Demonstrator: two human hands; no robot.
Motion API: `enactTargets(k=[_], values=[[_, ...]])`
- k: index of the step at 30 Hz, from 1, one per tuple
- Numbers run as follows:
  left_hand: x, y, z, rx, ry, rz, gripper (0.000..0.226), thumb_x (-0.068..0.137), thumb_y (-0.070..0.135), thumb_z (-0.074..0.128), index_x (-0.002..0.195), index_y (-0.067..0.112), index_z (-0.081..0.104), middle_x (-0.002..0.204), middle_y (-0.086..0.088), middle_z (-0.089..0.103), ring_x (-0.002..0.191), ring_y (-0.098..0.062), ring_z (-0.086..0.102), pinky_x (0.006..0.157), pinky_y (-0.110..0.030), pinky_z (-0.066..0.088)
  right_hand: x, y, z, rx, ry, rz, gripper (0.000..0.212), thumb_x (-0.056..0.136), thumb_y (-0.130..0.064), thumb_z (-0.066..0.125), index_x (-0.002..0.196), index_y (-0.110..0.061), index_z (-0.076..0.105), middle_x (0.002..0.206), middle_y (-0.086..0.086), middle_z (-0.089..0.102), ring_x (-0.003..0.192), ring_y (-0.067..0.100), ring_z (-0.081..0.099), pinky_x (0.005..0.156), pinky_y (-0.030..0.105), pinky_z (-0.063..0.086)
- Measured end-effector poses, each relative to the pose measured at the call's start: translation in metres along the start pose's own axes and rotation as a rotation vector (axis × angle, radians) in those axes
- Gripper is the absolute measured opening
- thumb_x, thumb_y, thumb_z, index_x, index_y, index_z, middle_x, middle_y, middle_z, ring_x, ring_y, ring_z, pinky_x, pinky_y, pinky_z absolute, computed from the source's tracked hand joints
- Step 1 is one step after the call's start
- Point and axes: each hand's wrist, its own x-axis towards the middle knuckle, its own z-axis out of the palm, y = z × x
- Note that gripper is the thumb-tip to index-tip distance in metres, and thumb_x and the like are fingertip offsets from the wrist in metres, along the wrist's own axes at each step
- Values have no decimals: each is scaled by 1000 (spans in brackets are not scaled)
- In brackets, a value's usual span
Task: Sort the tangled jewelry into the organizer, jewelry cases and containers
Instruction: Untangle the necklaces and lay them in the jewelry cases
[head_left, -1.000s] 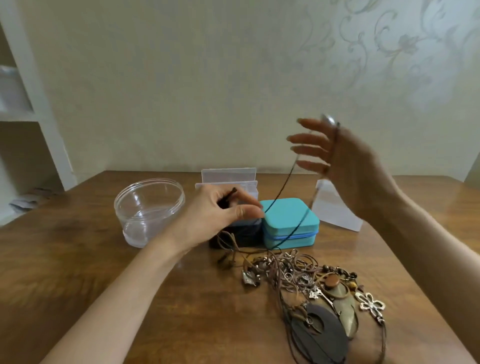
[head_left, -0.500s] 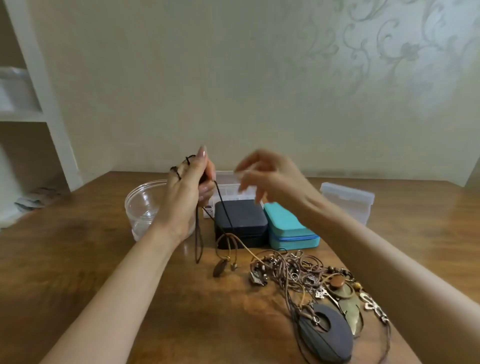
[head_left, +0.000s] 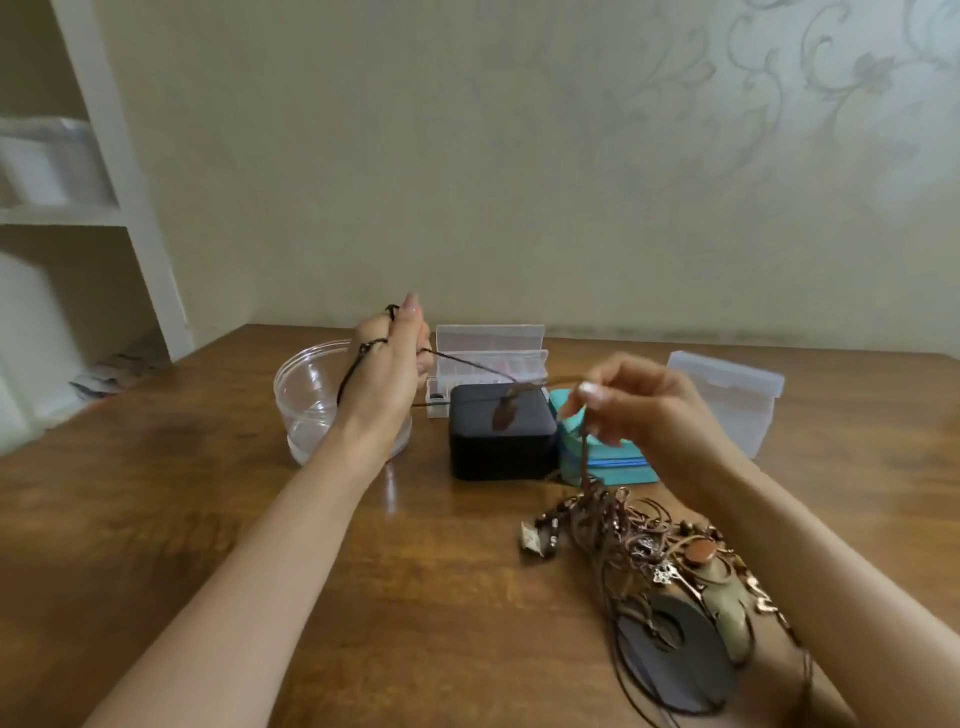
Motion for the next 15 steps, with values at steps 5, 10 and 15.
enactTargets(k=[5, 10, 15], values=[[-5, -2, 6, 37, -57, -9, 44, 102, 23, 35, 60, 17, 25, 59, 0, 19, 43, -4, 21, 43, -18, 16, 4, -1, -17, 499, -19, -110, 11, 63, -27, 73, 66, -23, 63, 58, -6, 54, 51, 5, 44, 54, 16, 37], [-8, -6, 7, 275, -248, -54, 42, 101, 30, 35, 61, 17, 29, 57, 3, 26, 44, -4, 28, 47, -16, 27, 1, 0, -23, 75, -63, -40, 8, 76, -18, 69, 77, -10, 66, 55, -2, 55, 49, 6, 43, 50, 17, 34], [-14, 10, 13, 1031, -763, -195, 44, 79, 57, 62, 100, 18, 60, 96, 1, 60, 86, -14, 56, 77, -32, 48, -3, 6, -13, -326, -316, 128, 5, 76, -18, 74, 74, -14, 73, 74, 15, 65, 58, 10, 52, 54, 18, 38]])
